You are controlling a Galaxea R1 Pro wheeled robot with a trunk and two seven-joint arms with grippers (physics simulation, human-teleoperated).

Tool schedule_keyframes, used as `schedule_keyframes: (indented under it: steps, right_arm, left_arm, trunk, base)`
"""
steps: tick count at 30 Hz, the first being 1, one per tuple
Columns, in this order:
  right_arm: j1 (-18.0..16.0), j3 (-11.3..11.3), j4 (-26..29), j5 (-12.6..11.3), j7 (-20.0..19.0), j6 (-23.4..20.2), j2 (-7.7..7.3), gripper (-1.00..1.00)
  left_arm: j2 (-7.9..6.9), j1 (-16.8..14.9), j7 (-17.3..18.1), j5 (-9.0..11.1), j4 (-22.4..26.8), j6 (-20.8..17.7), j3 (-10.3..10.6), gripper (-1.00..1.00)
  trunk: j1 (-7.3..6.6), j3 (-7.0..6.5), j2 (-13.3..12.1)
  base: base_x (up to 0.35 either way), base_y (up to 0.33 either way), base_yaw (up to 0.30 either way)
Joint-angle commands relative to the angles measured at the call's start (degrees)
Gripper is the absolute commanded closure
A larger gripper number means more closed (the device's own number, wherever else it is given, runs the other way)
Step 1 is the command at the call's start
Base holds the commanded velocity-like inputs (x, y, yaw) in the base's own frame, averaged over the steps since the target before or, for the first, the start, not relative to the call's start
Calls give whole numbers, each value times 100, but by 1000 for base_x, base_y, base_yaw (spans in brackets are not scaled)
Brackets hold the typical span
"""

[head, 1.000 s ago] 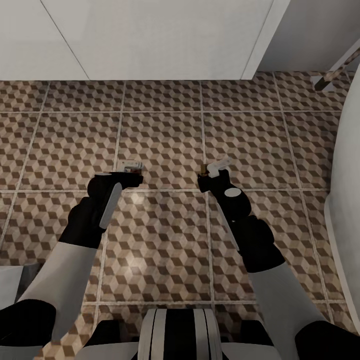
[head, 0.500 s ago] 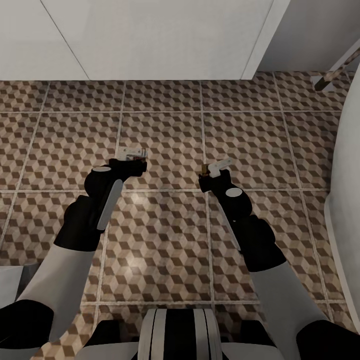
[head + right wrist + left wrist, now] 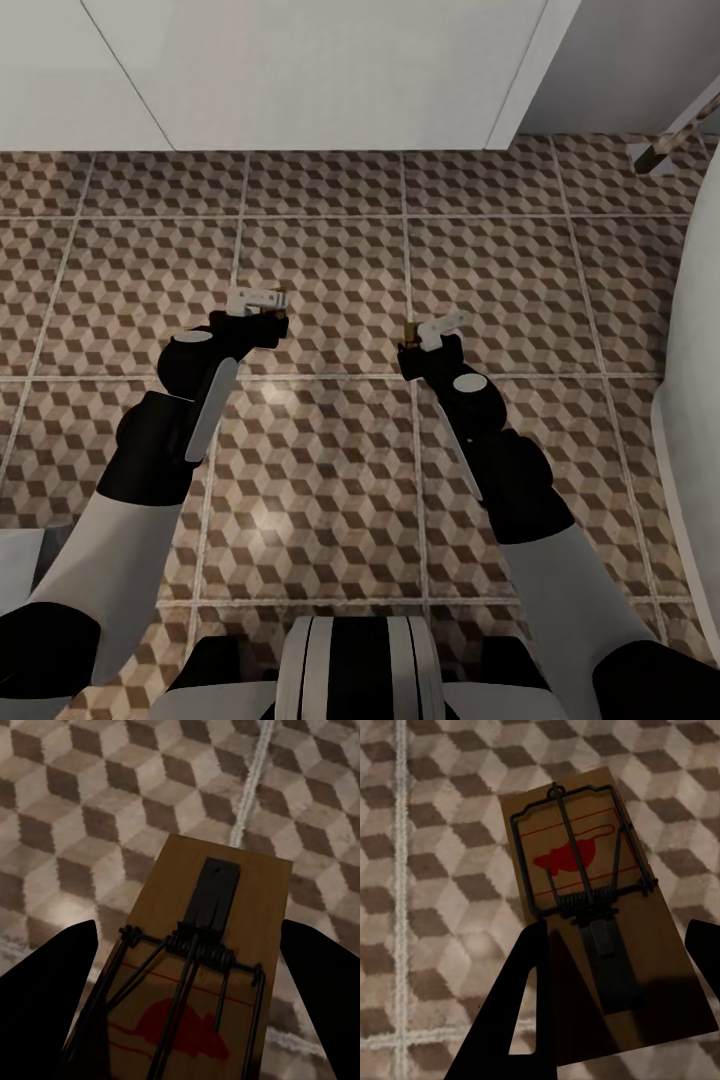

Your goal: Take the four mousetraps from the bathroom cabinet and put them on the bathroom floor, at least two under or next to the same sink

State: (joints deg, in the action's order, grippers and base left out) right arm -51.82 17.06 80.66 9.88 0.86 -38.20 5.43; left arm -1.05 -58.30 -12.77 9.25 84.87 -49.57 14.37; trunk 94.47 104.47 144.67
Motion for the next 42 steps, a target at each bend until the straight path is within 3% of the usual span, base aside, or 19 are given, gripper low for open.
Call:
schedule_keyframes:
  steps: [1,13,42]
  right_arm:
    - [-3,8,23,32,9,-33,0,100]
    - [-3,8,246,32,10,-38,2,100]
    - [-1,34,494,47,17,-39,-13,100]
  left_arm:
    - [-6,-4,-58,59,12,-19,13,100]
    - [-1,0,-59,59,351,-34,13,100]
    - [-9,113,-59,59,366,-62,13,100]
  trunk:
    - [1,26,3]
    - [32,54,19]
    - [50,54,28]
  base:
    - [0,0,0]
    - [0,0,0]
    - [30,15,0]
